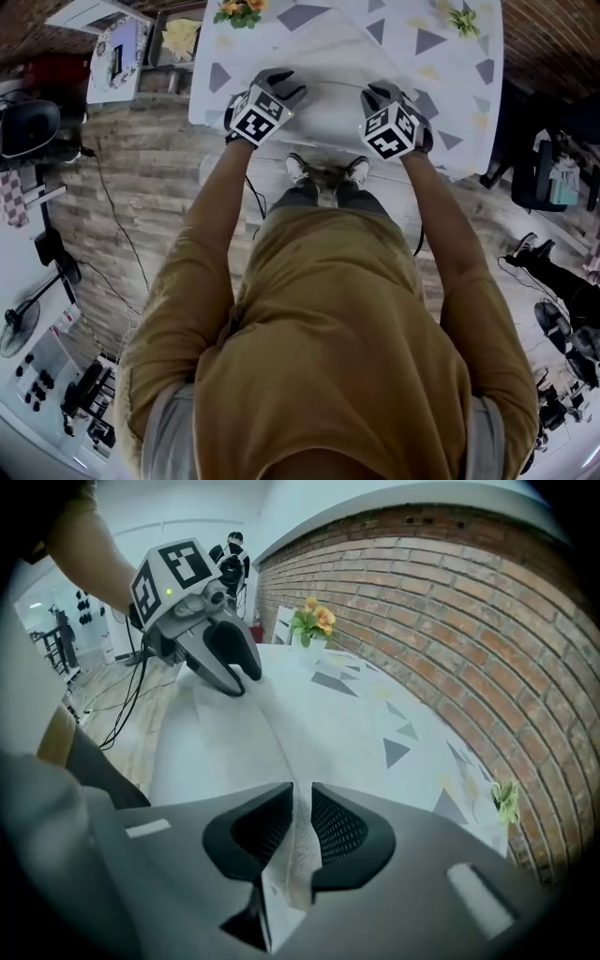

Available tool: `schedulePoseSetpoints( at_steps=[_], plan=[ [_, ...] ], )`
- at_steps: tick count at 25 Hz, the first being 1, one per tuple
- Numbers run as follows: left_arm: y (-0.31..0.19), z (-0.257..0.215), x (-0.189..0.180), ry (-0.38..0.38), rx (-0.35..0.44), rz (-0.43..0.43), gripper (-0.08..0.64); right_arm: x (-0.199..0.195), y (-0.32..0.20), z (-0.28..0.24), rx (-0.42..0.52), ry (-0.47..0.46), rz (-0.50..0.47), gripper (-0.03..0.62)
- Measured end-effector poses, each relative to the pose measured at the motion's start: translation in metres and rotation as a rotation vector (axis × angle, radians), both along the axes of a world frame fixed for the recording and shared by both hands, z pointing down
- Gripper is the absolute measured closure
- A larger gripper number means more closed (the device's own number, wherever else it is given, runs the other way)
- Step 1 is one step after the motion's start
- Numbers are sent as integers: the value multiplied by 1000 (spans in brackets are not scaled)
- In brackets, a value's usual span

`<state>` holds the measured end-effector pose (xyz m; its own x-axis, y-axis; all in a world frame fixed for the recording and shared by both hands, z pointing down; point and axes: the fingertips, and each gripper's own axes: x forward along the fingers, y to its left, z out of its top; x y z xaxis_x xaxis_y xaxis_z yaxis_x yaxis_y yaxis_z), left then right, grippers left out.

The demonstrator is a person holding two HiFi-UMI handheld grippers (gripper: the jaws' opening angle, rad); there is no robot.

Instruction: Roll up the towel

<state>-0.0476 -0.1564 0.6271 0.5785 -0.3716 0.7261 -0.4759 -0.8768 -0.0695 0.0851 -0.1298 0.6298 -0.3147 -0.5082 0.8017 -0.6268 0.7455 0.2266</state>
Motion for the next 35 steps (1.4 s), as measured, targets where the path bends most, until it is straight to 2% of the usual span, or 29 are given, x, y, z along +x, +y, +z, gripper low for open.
schedulePoseSetpoints(
  at_steps=[2, 6, 10, 12, 15, 19, 26, 30, 35],
  plan=[
    [0, -13, -5, 41, 56, -28, 374, 3, 1, -9, 30, -9, 0, 549],
    [11, -30, -14, 81, 108, -46, 374, 13, 10, -23, 76, 10, -26, 549],
    [31, -44, -19, 84, 144, -23, 374, 17, 26, -27, 88, 39, -75, 548],
    [44, -43, -16, 73, 144, 11, 374, 16, 34, -25, 57, 15, -87, 548],
    [58, -34, -7, 51, 133, 70, 374, 13, 41, -16, -22, -26, -88, 516],
    [76, -16, 7, -6, 96, 155, 374, 12, 50, -2, -54, 22, -150, 488],
    [80, 0, 11, -100, 82, 204, 376, 18, 59, 9, 30, 263, -343, 474],
    [75, 6, 3, -161, 91, 207, 379, 20, 56, 10, 27, 258, -340, 474],
    [73, 10, -2, -198, 96, 185, 393, 21, 57, 11, 26, 235, -332, 474]
  ],
)
